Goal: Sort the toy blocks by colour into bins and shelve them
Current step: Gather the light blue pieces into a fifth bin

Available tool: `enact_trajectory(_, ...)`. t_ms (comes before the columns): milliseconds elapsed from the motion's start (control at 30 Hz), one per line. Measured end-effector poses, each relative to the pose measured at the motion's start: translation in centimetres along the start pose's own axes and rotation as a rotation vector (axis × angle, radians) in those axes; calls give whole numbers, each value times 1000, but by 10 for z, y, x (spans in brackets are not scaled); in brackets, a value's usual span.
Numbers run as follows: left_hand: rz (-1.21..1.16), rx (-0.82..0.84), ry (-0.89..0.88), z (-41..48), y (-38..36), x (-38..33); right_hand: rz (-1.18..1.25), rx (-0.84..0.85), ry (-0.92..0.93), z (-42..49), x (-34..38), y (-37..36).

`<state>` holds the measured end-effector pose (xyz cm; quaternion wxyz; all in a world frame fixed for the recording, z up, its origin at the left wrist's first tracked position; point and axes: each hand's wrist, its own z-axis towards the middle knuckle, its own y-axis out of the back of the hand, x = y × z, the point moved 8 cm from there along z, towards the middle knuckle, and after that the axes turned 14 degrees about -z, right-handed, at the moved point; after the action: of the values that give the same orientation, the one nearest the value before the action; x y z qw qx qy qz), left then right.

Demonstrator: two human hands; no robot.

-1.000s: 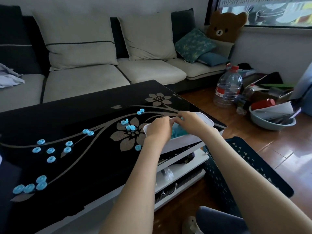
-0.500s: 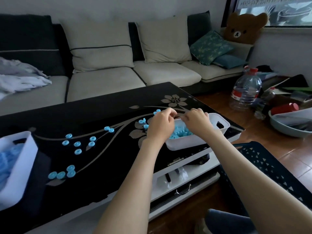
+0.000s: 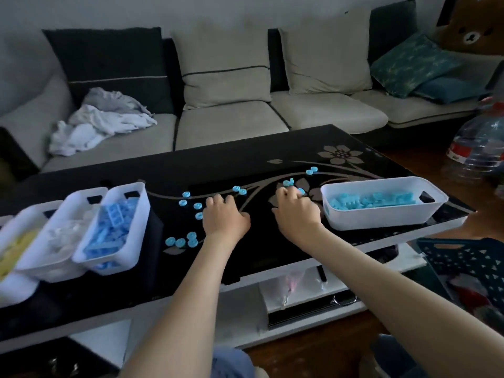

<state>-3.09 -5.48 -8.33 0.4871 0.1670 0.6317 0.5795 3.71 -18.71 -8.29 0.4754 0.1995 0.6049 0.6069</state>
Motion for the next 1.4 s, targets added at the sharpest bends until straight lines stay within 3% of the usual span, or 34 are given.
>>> enact_trajectory(133, 165, -28, 166, -13, 15, 48, -14, 279, -80, 9, -8, -42)
enact_trajectory(333, -12, 0, 323, -29, 11, 120, 181, 359, -50, 24, 18, -39)
enact_trajectory(500, -17, 45, 206, -20, 4, 127, 193, 280, 94, 31, 69, -17)
enact_trajectory(667, -27, 9, 147, -5, 2, 122, 380, 58, 205, 42, 119, 3)
enact_trajectory(800, -20, -21, -10, 15, -3, 106, 255, -66, 232, 60, 149, 1)
enact_trajectory(967, -8, 59, -47, 37, -12, 106, 102, -40, 383, 85, 167, -3)
enact_trajectory(1133, 60, -2, -104, 46, -10, 101, 218, -69, 325, 82, 161, -1)
enact_trajectory(1233, 21, 44, -141, 45, -11, 98, 145, -48, 286, 78, 159, 0)
enact_trajectory(1400, 45, -32, -104, 41, -6, 98, 66, 15, 312, 69, 154, -5)
